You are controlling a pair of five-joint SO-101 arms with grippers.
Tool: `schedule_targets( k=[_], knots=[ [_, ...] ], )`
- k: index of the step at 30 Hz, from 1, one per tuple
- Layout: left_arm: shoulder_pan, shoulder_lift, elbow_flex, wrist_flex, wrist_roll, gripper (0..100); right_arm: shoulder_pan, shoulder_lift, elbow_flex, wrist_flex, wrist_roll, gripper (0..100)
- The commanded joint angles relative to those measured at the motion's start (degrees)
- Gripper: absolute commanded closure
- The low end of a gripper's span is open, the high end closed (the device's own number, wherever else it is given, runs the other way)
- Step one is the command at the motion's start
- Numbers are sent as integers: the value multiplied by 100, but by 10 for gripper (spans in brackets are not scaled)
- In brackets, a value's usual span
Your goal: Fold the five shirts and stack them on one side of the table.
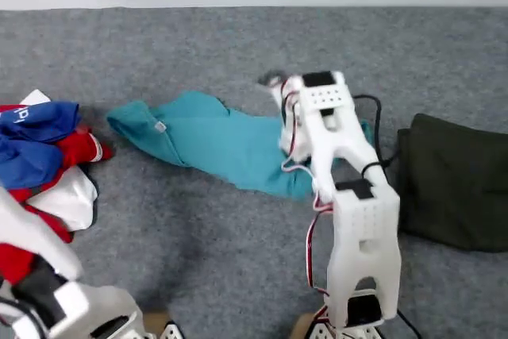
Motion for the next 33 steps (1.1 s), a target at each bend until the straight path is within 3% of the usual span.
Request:
schedule_targets(
  k=[1,5,9,13,16,21,28,33],
  knots=[
    [-79,-536,286,97,18,834,242,778,-2664,22,378,990],
    [-44,-809,585,97,18,834,277,1552,-4835,207,457,990],
    [-44,-932,760,53,35,834,295,1947,-6101,681,457,990],
    [-44,-1020,910,26,35,834,251,1692,-6312,1499,457,990],
    [-35,-1090,1051,18,53,834,207,1288,-6084,1552,422,990],
    [-35,-1178,1253,18,53,834,-48,382,-4826,1560,431,990],
    [-35,-1275,1376,18,62,834,-629,-1745,-1090,1543,431,990],
    [-35,-1275,1490,18,62,834,-1130,-2396,818,1534,422,990]
  ],
)
